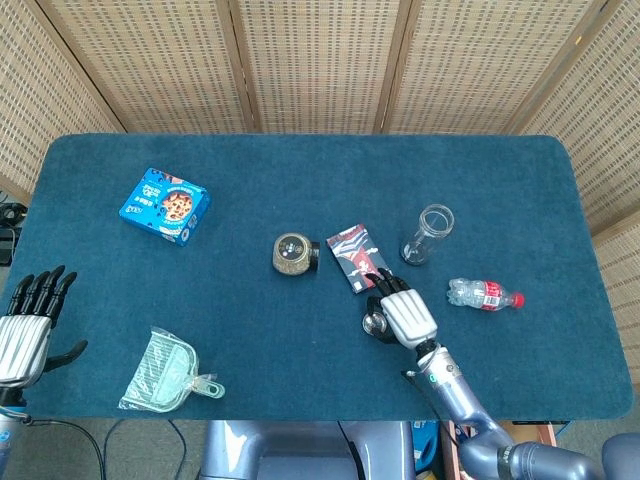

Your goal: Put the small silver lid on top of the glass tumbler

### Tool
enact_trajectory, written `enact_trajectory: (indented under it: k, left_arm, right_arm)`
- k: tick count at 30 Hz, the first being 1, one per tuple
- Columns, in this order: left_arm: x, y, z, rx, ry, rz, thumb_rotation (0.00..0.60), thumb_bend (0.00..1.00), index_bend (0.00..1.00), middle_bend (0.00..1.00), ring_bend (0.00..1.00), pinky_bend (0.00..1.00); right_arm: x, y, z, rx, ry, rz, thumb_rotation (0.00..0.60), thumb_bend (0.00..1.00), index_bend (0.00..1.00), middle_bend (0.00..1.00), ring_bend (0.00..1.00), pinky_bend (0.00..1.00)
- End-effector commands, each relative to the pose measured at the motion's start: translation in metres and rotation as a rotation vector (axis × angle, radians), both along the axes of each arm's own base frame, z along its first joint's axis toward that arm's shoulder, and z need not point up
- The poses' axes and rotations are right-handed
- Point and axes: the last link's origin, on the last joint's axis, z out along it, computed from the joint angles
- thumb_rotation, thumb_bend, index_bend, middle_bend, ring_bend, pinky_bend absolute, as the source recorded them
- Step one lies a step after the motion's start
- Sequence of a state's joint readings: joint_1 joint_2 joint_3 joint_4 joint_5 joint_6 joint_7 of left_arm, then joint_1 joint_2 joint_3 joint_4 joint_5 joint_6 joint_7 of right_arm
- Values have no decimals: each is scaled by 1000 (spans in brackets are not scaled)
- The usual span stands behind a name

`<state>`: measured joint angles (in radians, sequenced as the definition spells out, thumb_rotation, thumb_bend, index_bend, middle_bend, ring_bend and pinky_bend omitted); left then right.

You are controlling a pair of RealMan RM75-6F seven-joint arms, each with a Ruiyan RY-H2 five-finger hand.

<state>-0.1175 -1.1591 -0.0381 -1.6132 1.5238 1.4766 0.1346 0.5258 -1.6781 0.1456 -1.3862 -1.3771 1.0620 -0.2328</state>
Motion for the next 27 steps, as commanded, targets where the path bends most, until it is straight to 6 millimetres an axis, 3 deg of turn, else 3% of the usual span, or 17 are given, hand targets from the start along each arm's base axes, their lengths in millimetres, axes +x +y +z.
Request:
enact_trajectory:
  k: [1, 27]
  left_arm:
    - [0, 0, 0, -1, 0, 1, 600, 208, 0, 0, 0, 0]
    - [2, 0, -1, -9, -4, -9, 600, 208, 0, 0, 0, 0]
  right_arm:
    - [0, -1, -1, 0, 5, -4, 600, 407, 555, 200, 10, 243]
    - [-3, -4, -10, 24, 30, -28, 600, 411, 563, 199, 11, 248]
